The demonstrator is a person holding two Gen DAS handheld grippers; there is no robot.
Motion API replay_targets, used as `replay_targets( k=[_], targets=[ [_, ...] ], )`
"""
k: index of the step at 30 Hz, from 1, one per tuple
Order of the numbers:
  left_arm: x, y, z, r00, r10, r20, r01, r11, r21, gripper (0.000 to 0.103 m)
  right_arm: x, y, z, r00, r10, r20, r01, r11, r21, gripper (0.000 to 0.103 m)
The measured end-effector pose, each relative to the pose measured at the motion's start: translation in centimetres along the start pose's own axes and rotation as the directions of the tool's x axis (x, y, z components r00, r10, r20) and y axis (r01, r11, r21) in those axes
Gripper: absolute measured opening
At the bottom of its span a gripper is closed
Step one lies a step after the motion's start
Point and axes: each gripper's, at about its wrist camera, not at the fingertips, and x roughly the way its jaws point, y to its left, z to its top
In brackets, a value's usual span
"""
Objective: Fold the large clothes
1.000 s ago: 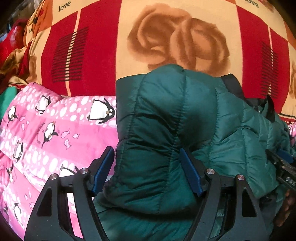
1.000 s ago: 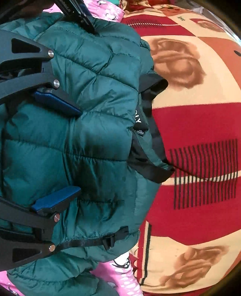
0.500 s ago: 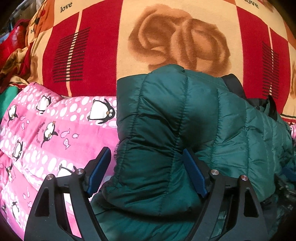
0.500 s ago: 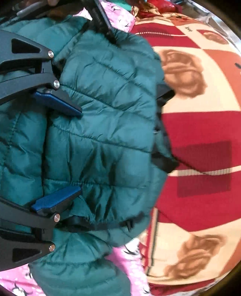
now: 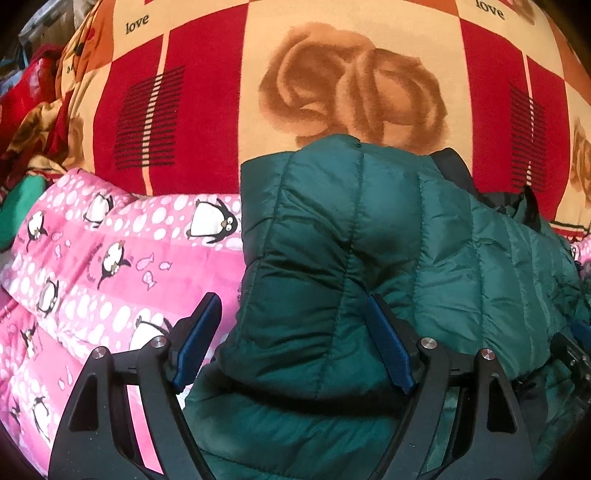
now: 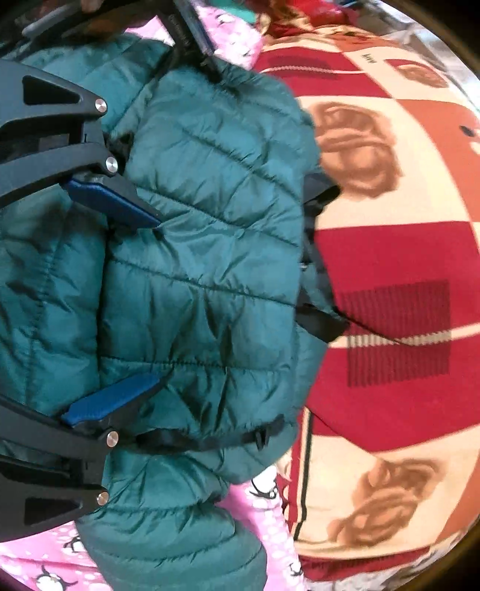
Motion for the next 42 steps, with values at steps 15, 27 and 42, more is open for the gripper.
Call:
replay_targets(
  k=[15,27,42],
  targets=[
    [-1.9,0.3,-1.0,1.0,-0.026,0.016,0.026,1.0,-0.01,0.081,2.6,-0.2,-0.6,0.998,-0.042,-0.047,0.041,0.999,-0.03,0.089],
    [-10.9,-0.9,-2.5,0.991,-0.087,0.104,0.086,0.996,0.014,0.081,-5.6,1.1,-0.4,0.998,-0.026,0.063,0.025,1.0,0.006,0.089],
    [-15.2,-6.2,-6.3,0.976,-0.202,0.08,0.197,0.979,0.059,0.081,-12.8,-5.1,-2.5,0.981,-0.147,0.126,0.136,0.987,0.089,0.089]
  ],
)
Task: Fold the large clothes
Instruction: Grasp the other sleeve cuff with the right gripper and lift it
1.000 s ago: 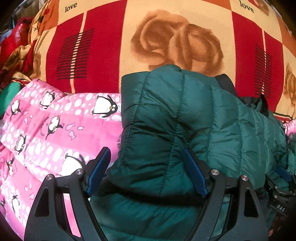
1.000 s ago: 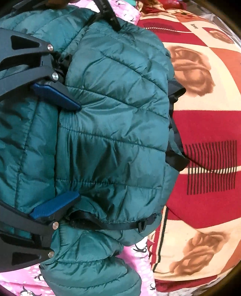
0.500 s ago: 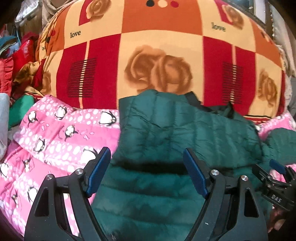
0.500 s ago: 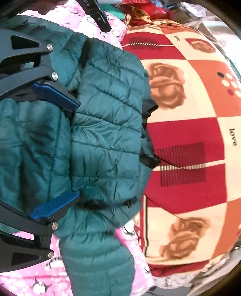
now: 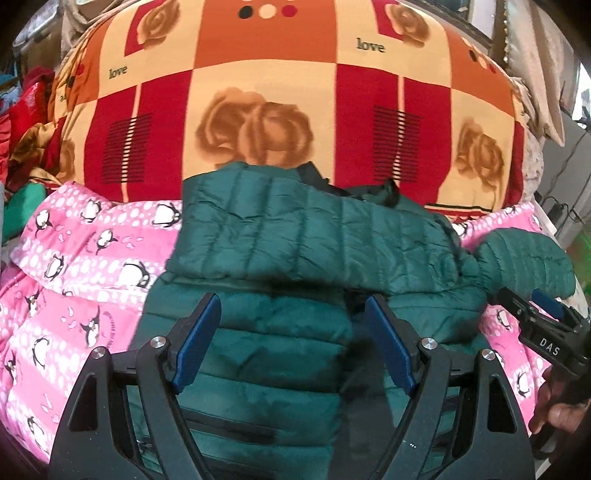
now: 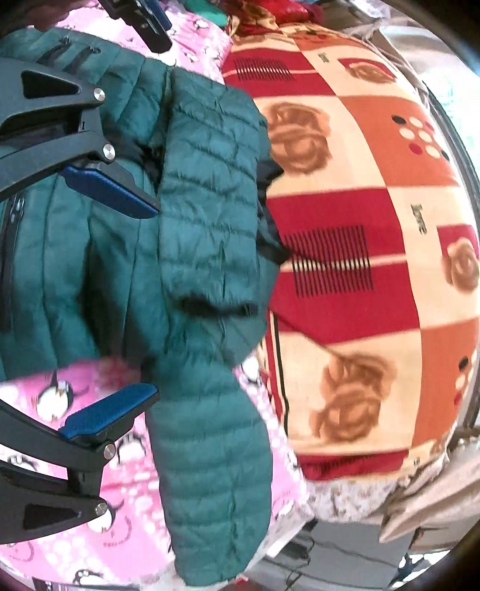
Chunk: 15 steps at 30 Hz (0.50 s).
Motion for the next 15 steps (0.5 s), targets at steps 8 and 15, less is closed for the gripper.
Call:
replay_targets(
  k=[8,15],
  targets=[
    [0.4,-1.9,0.1,1.0,-0.025,0.01,0.025,1.0,-0.002,0.081,-0.4,-5.3,-0.2,0.997,-0.072,0.001,0.072,0.996,0.059,0.089],
    [1.3,-0.9,0.8,1.0,-0.006,0.018,0.007,0.999,-0.04,0.081,0.2,-10.1,0.5,0.987,-0.16,-0.002,0.16,0.982,0.097,0.089]
  ],
)
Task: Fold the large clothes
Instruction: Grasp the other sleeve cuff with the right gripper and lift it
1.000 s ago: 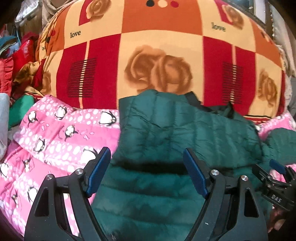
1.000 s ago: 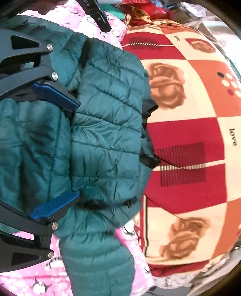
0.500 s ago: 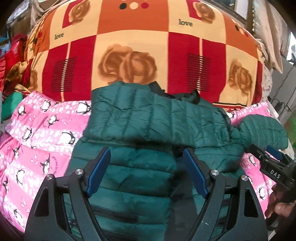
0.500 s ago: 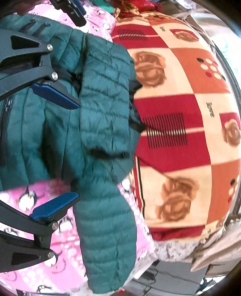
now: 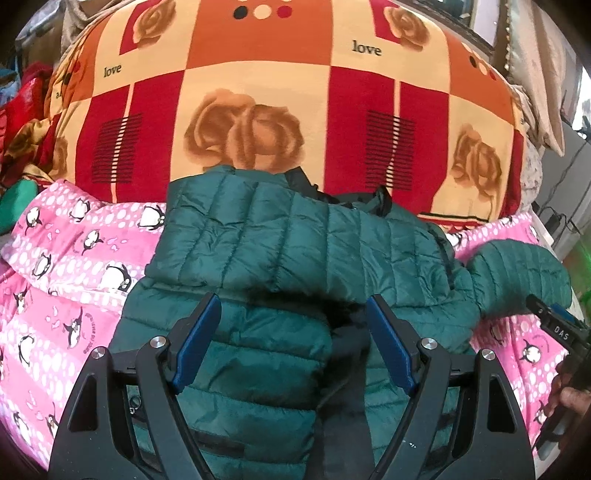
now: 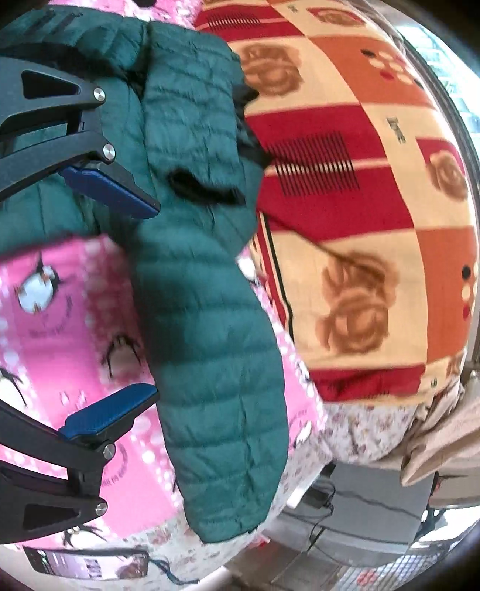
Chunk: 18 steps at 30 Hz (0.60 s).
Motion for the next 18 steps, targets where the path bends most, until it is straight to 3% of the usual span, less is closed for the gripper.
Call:
replay_targets(
  k=[18],
  targets=[
    [2.5,4.1,1.2,0.997,0.07,-0.022,-0.072,0.995,-0.071,0.081,4.0,-7.8,1.9,0.993,-0.116,-0.022,0.118,0.988,0.104,0.089]
  ],
)
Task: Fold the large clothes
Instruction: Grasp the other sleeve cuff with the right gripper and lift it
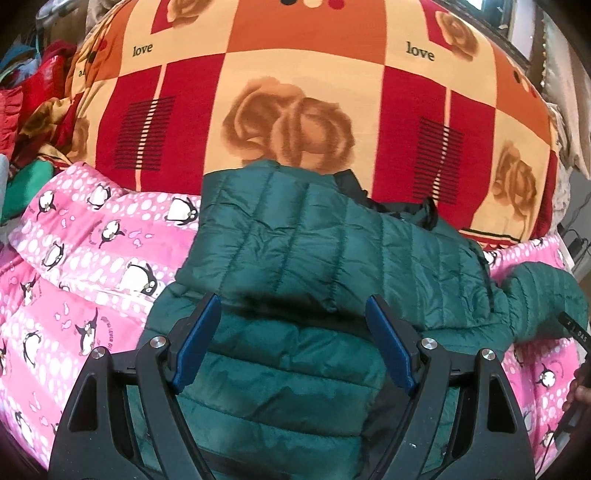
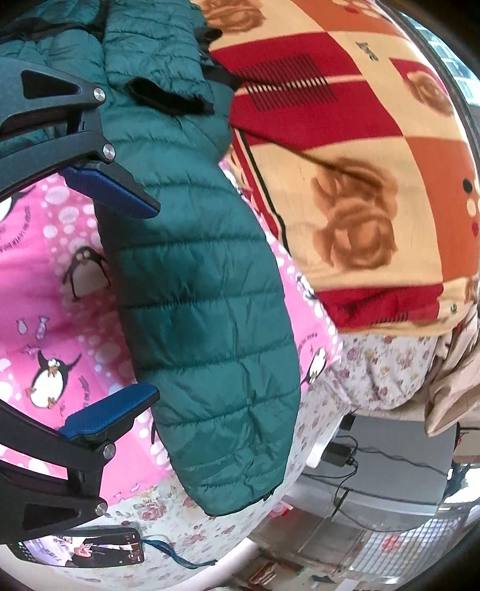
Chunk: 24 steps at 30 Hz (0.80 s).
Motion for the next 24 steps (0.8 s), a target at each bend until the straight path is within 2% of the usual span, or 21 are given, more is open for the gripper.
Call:
replay_targets(
  k=[14,24],
  targets=[
    [1.7,1.1,-0.1,0.999,0.017,-0.032,-0.017,1.0,-0.018,0.081,1.9,-4.0,2.4,0.997,-0.077,0.003,0.077,0.995,0.059,0.089],
    [2.7,1.7,-0.4,0.998,0.031,-0.057,-0.032,0.999,-0.022,0.081,2.4,-8.6,5.3,0.988,-0.149,0.035,0.145,0.985,0.088,0.089]
  ],
)
